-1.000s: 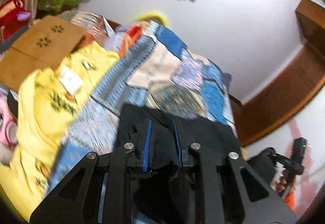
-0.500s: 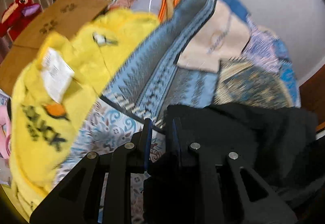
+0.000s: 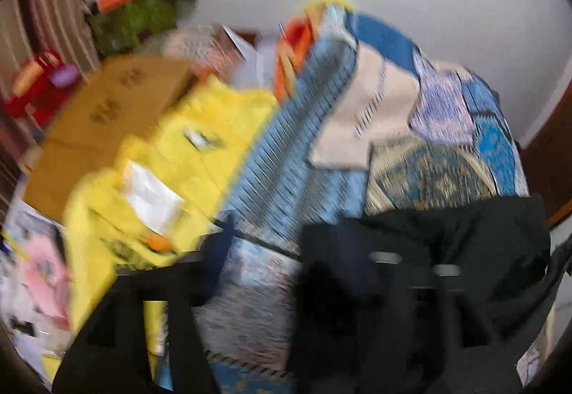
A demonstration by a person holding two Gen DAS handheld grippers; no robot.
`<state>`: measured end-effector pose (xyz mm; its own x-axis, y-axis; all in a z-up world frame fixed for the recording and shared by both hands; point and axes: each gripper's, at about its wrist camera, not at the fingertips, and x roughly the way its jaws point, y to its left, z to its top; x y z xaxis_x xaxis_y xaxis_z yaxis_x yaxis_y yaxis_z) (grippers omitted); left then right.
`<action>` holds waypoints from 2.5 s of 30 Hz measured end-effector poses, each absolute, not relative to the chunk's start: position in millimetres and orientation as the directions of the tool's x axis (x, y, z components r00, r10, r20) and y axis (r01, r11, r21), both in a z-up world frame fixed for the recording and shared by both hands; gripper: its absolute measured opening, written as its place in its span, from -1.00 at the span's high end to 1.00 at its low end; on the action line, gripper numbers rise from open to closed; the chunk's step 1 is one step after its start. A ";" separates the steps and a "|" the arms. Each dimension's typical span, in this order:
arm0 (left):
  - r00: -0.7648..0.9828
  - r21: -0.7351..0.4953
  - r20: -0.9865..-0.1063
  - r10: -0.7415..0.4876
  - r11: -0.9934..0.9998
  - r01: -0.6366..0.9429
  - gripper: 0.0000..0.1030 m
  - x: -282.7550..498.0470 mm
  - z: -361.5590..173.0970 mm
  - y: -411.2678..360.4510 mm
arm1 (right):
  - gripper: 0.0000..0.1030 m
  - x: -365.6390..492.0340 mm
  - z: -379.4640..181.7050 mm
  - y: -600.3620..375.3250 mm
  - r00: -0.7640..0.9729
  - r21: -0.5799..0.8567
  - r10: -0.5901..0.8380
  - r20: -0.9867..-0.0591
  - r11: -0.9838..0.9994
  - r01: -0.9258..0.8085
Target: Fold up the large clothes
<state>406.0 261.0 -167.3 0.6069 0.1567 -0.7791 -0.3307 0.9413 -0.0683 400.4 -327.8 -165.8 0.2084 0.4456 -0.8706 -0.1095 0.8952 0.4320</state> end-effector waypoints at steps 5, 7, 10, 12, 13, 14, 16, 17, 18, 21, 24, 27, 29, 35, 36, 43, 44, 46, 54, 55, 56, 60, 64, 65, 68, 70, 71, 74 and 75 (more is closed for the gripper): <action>0.646 0.033 -0.731 0.220 0.957 -0.289 -0.37 377.0 -124.1 248.3 | 0.81 393.6 -162.3 -347.4 0.199 0.532 0.524 -0.828 0.846 -0.014; 0.641 0.036 -0.743 0.190 0.969 -0.245 -0.37 363.5 -120.3 235.4 | 0.79 388.3 -153.6 -351.3 0.212 0.576 0.566 -0.797 0.817 -0.014; 0.630 -0.039 -0.775 0.053 0.991 -0.131 -0.37 341.3 -125.7 205.2 | 0.78 381.6 -148.9 -359.3 0.215 0.631 0.613 -0.760 0.775 0.022; 0.608 -0.105 -0.792 -0.049 0.993 -0.057 -0.37 330.8 -133.1 182.7 | 0.78 374.9 -144.3 -359.1 0.212 0.609 0.594 -0.776 0.793 0.010; 0.593 -0.142 -0.798 -0.108 0.990 -0.011 -0.37 324.1 -140.1 166.1 | 0.78 371.8 -141.1 -358.4 0.213 0.597 0.583 -0.784 0.802 0.000; 0.582 -0.163 -0.801 -0.143 0.986 0.018 -0.37 320.5 -145.6 154.5 | 0.76 368.5 -137.6 -358.7 0.221 0.589 0.576 -0.787 0.808 -0.007; 0.547 -0.184 -0.814 -0.198 0.980 0.081 -0.37 317.6 -160.1 123.7 | 0.67 364.2 -132.0 -365.7 0.245 0.586 0.568 -0.786 0.810 0.002; 0.539 -0.170 -0.820 -0.193 0.981 0.092 -0.37 318.6 -165.2 110.7 | 0.54 362.3 -128.6 -372.2 0.270 0.576 0.550 -0.790 0.817 0.018; 0.532 -0.142 -0.830 -0.171 0.985 0.096 -0.37 322.5 -171.0 95.3 | 0.46 360.1 -125.8 -380.4 0.292 0.566 0.532 -0.795 0.824 0.038; 0.524 -0.093 -0.842 -0.125 0.992 0.087 -0.37 340.0 -183.5 64.9 | 0.28 349.4 -116.0 -398.4 0.347 0.554 0.501 -0.793 0.829 0.070; 0.552 -0.056 -0.831 -0.071 0.997 0.044 -0.37 358.2 -186.8 55.6 | 0.28 333.0 -106.4 -402.1 0.377 0.499 0.448 -0.810 0.866 0.043; 0.561 -0.068 -0.825 -0.068 0.997 0.020 -0.39 373.4 -189.0 59.3 | 0.27 319.4 -100.0 -388.7 0.400 0.443 0.410 -0.820 0.896 -0.009; 0.561 -0.069 -0.825 -0.065 0.998 0.015 -0.41 380.7 -189.8 62.2 | 0.27 313.7 -97.6 -365.2 0.413 0.384 0.379 -0.828 0.920 -0.074; 0.538 -0.052 -0.842 -0.052 0.999 0.016 -0.43 396.5 -199.8 62.6 | 0.27 311.0 -101.4 -274.0 0.475 0.235 0.340 -0.812 0.935 -0.268; 0.534 -0.049 -0.844 -0.049 0.999 0.014 -0.44 399.5 -203.1 62.4 | 0.27 311.1 -103.8 -262.6 0.478 0.228 0.349 -0.806 0.928 -0.293; 0.541 -0.065 -0.839 -0.053 0.998 -0.003 -0.50 415.4 -222.4 65.0 | 0.27 325.9 -146.3 -182.6 0.456 0.197 0.376 -0.807 0.898 -0.393; 0.545 -0.069 -0.836 -0.055 0.998 -0.005 -0.51 417.0 -224.9 65.4 | 0.27 328.9 -156.6 -174.9 0.443 0.187 0.365 -0.819 0.899 -0.396; 0.552 -0.077 -0.832 -0.059 0.997 -0.009 -0.52 420.2 -230.5 66.6 | 0.26 332.3 -174.8 -166.0 0.416 0.162 0.334 -0.846 0.904 -0.395; 0.572 -0.125 -0.816 -0.086 0.992 -0.030 -0.55 424.4 -246.9 71.0 | 0.25 325.1 -196.5 -159.6 0.475 0.058 0.271 -0.837 0.908 -0.415; 0.575 -0.123 -0.814 -0.083 0.992 -0.030 -0.55 423.8 -246.3 70.5 | 0.25 325.1 -195.4 -159.2 0.475 0.057 0.266 -0.839 0.911 -0.409; 0.580 -0.115 -0.811 -0.078 0.993 -0.027 -0.55 422.2 -245.0 69.3 | 0.25 325.1 -194.5 -157.8 0.473 0.058 0.263 -0.841 0.913 -0.404; 0.588 -0.119 -0.805 -0.079 0.992 -0.030 -0.54 411.0 -235.6 72.4 | 0.24 320.9 -188.6 -157.1 0.476 0.064 0.252 -0.843 0.925 -0.375; 0.603 -0.116 -0.796 -0.052 0.991 -0.068 -0.54 386.5 -223.4 84.5 | 0.23 311.0 -180.6 -157.6 0.485 0.042 0.233 -0.843 0.927 -0.372; 0.610 -0.128 -0.791 -0.057 0.989 -0.074 -0.54 378.3 -220.4 89.7 | 0.23 309.0 -178.3 -157.7 0.488 0.038 0.233 -0.841 0.926 -0.376; 0.621 -0.184 -0.780 -0.076 0.977 -0.112 -0.54 354.4 -213.8 109.3 | 0.23 298.9 -164.9 -154.4 0.503 0.030 0.251 -0.827 0.913 -0.407; 0.627 -0.232 -0.774 -0.086 0.960 -0.155 -0.54 338.1 -211.8 126.3 | 0.22 291.4 -155.5 -150.0 0.521 0.017 0.259 -0.813 0.905 -0.424; 0.630 -0.260 -0.772 -0.090 0.948 -0.184 -0.54 330.2 -211.5 136.5 | 0.19 287.2 -150.0 -146.7 0.535 0.003 0.260 -0.804 0.901 -0.434; 0.628 -0.335 -0.774 -0.084 0.895 -0.294 -0.54 306.6 -215.0 169.0 | -0.04 276.8 -137.3 -137.2 0.574 -0.034 0.266 -0.774 0.889 -0.457; 0.626 -0.359 -0.775 -0.088 0.876 -0.322 -0.54 299.5 -217.7 178.6 | -0.09 275.2 -135.5 -134.9 0.581 -0.039 0.268 -0.768 0.886 -0.461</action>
<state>299.5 178.6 -217.7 0.6257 -0.0880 -0.7751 -0.3217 0.8761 -0.3592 275.2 -134.9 -135.5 0.5809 0.2684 -0.7684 -0.4615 0.8863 -0.0394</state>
